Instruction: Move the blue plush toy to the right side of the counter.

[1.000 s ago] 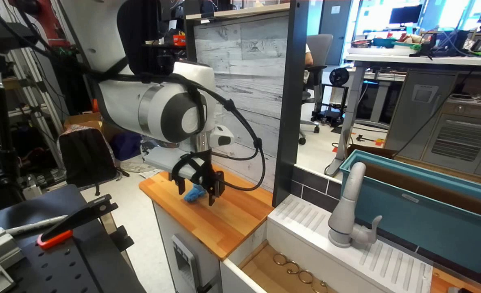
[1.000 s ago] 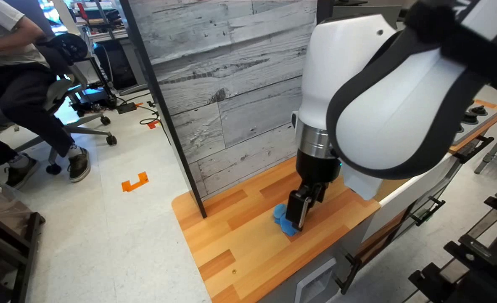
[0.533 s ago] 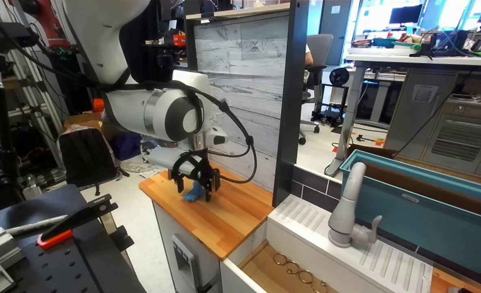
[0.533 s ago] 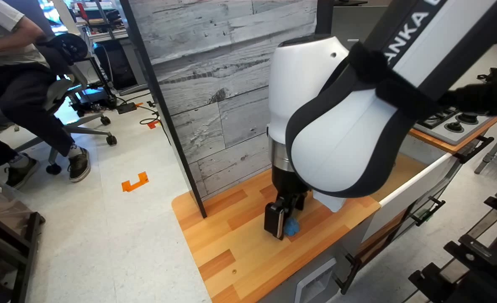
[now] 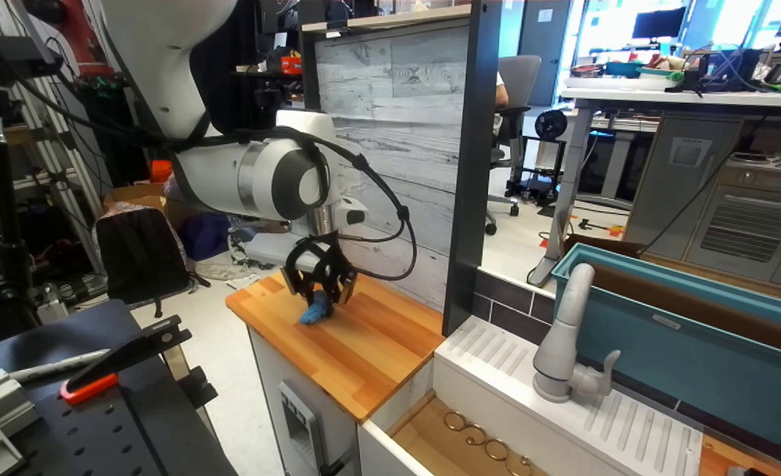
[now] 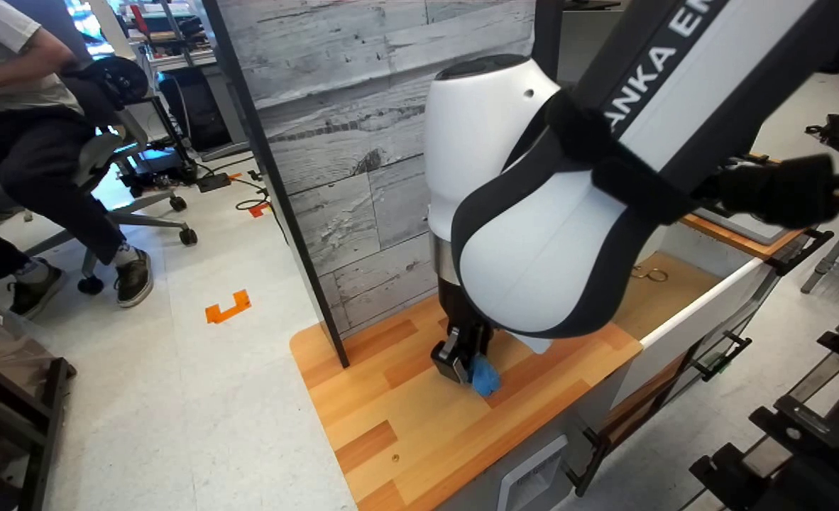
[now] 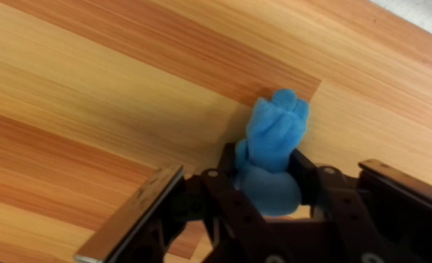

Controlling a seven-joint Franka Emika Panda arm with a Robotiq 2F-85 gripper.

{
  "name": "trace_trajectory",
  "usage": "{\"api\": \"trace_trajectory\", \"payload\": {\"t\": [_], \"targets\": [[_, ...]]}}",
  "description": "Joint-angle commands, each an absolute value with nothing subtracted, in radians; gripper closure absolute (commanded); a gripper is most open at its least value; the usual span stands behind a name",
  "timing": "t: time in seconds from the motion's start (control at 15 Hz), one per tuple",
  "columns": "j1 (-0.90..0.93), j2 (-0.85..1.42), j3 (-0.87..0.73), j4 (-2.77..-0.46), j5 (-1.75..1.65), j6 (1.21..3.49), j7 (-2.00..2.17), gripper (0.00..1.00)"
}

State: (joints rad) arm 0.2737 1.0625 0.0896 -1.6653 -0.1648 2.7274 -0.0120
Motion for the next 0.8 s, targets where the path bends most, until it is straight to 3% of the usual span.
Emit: {"api": "trace_trajectory", "payload": {"t": [0.0, 0.73], "targets": [[0.323, 1.054, 0.056, -1.659, -0.178, 2.751, 0.01, 0.96], [0.447, 0.883, -0.107, -1.863, -0.198, 2.881, 0.127, 0.96]]}}
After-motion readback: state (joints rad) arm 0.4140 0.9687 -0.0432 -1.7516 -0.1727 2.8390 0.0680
